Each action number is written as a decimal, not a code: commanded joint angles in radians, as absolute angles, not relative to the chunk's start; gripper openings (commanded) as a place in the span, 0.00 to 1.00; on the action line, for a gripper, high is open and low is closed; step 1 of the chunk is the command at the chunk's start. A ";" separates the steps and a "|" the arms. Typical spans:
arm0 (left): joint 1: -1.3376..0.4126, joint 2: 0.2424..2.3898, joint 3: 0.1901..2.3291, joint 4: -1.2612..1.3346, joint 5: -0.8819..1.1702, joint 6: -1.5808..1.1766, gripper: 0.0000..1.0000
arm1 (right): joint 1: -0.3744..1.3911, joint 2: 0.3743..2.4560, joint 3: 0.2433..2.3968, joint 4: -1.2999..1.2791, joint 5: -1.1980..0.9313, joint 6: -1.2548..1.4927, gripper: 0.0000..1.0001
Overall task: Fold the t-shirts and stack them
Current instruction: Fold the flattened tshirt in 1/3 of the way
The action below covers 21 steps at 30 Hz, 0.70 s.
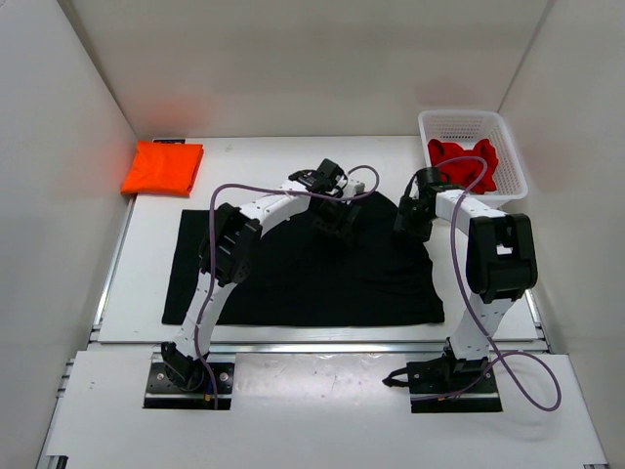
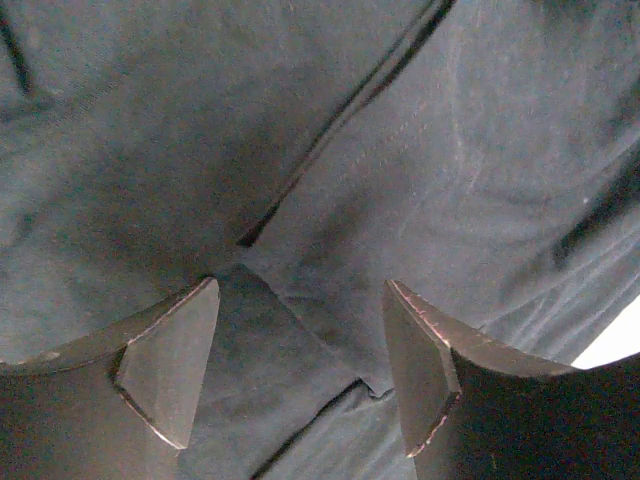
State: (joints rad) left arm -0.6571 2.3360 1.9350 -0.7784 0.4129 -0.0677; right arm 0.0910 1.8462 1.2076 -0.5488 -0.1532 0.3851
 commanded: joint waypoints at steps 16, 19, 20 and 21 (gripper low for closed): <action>-0.655 2.372 1.985 -0.730 0.456 -0.080 0.57 | 0.121 1.908 1.321 -0.574 -0.018 0.357 0.50; -0.667 2.375 1.983 -0.733 0.459 -0.083 0.53 | 0.124 1.917 1.316 -0.558 -0.046 0.356 0.49; -0.669 2.378 1.980 -0.736 0.457 -0.083 0.51 | 0.124 1.917 1.321 -0.557 -0.049 0.353 0.48; -0.670 2.381 1.980 -0.733 0.456 -0.075 0.50 | 0.132 1.916 1.312 -0.552 -0.055 0.350 0.47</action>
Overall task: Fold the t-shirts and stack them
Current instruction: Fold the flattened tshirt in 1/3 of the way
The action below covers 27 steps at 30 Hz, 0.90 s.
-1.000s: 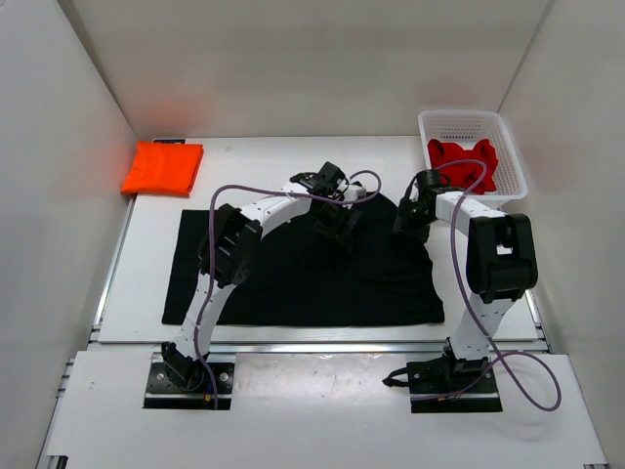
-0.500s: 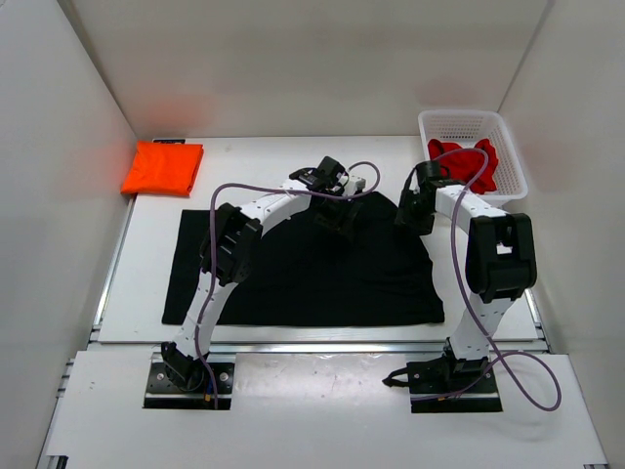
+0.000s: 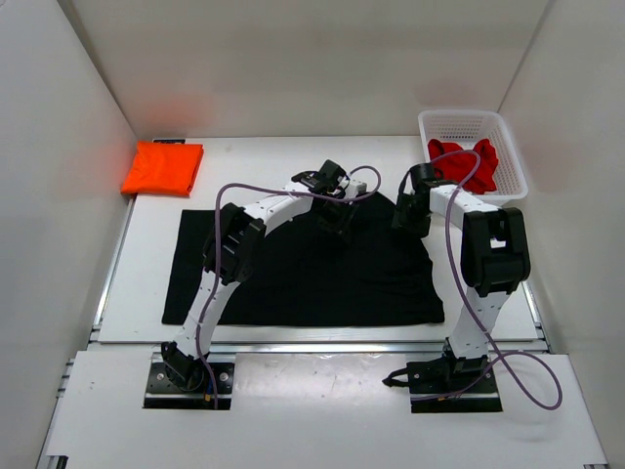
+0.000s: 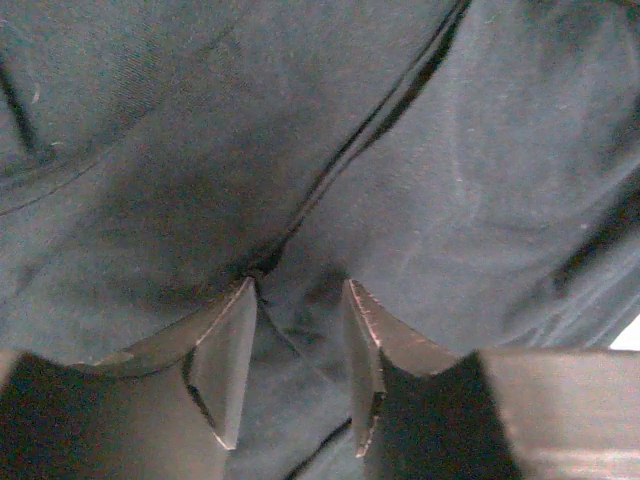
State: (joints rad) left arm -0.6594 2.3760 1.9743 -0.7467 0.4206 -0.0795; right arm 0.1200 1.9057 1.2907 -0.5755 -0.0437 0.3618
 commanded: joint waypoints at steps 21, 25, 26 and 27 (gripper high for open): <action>-0.670 2.313 2.056 -0.739 0.311 -0.037 0.13 | 0.107 1.830 1.321 -0.523 -0.103 0.334 0.00; -0.670 2.293 2.056 -0.739 0.290 -0.034 0.14 | 0.121 1.799 1.341 -0.523 -0.095 0.319 0.00; -0.663 2.292 2.057 -0.736 0.284 -0.029 0.14 | 0.123 1.792 1.350 -0.520 -0.091 0.322 0.00; -0.672 2.287 2.056 -0.738 0.285 -0.032 0.14 | 0.124 1.790 1.353 -0.514 -0.086 0.324 0.01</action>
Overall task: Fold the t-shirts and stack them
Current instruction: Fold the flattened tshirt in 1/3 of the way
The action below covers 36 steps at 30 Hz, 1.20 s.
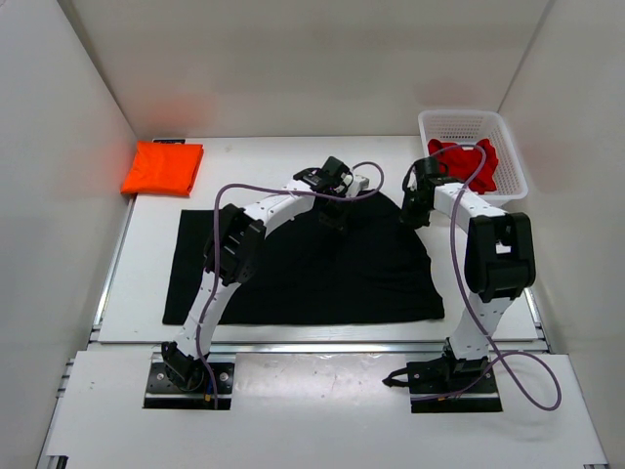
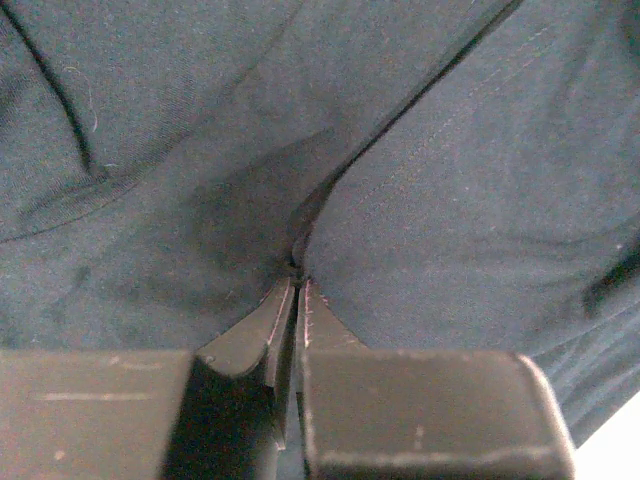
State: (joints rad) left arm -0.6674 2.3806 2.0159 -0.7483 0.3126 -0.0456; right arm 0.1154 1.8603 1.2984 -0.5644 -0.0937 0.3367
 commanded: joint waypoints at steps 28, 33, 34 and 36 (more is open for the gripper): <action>-0.680 2.240 1.974 -0.726 0.178 -0.063 0.17 | 0.132 1.850 1.471 -0.512 -0.032 0.325 0.00; -0.678 2.246 1.968 -0.726 0.144 -0.061 0.17 | 0.123 1.853 1.477 -0.509 -0.032 0.337 0.01; -0.677 2.246 1.971 -0.726 0.134 -0.066 0.17 | 0.123 1.855 1.483 -0.511 -0.023 0.327 0.00; -0.673 2.241 1.974 -0.726 0.104 -0.061 0.17 | 0.120 1.852 1.491 -0.514 -0.015 0.327 0.00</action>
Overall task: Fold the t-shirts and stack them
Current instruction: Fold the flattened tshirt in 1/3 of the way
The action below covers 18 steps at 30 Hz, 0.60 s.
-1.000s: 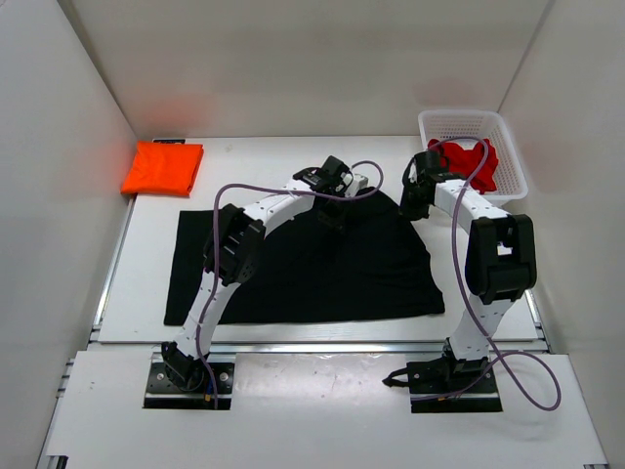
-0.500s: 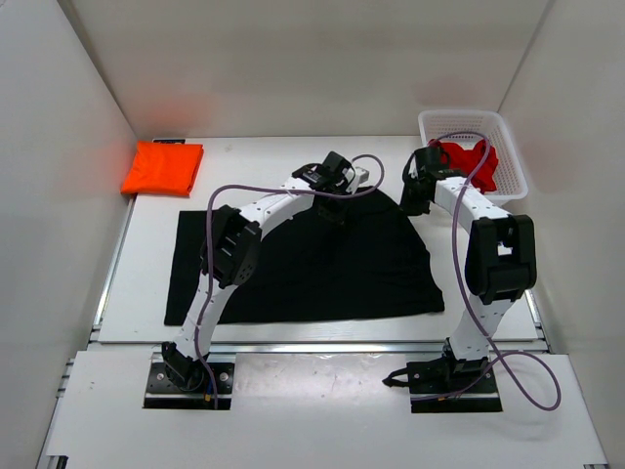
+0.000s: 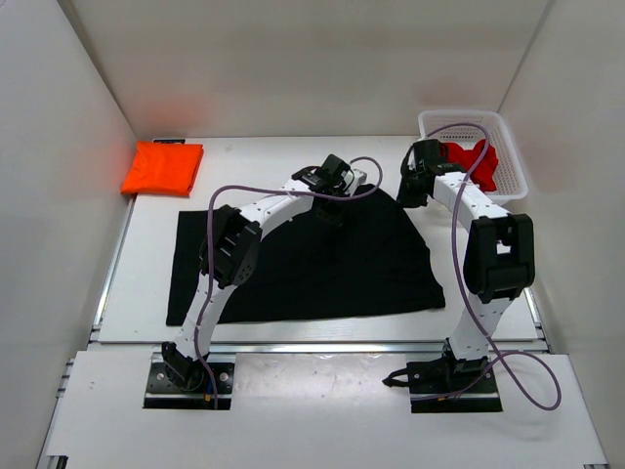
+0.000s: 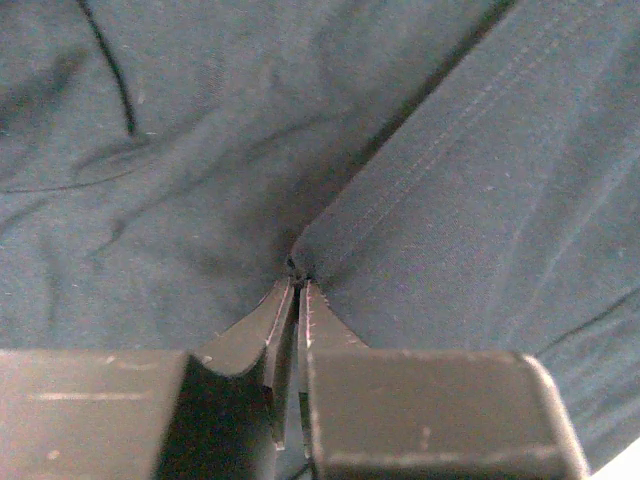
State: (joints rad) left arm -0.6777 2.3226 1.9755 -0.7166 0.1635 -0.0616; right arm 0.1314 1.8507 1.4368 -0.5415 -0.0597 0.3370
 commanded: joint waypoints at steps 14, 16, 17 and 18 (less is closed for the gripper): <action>-0.670 2.226 1.980 -0.730 0.023 -0.081 0.99 | 0.115 1.824 1.505 -0.512 -0.090 0.311 0.49; -0.654 2.198 1.996 -0.742 0.015 -0.072 0.99 | 0.114 1.787 1.494 -0.520 -0.088 0.316 0.49; -0.653 2.185 1.996 -0.744 0.003 -0.065 0.99 | 0.120 1.751 1.470 -0.537 -0.081 0.314 0.51; -0.649 2.157 2.003 -0.745 0.002 -0.063 0.98 | 0.126 1.708 1.444 -0.551 -0.072 0.313 0.53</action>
State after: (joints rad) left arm -0.6662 2.3104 1.9755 -0.7410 0.0364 -0.0750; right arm 0.1169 1.8393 1.4532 -0.5419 -0.0853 0.3218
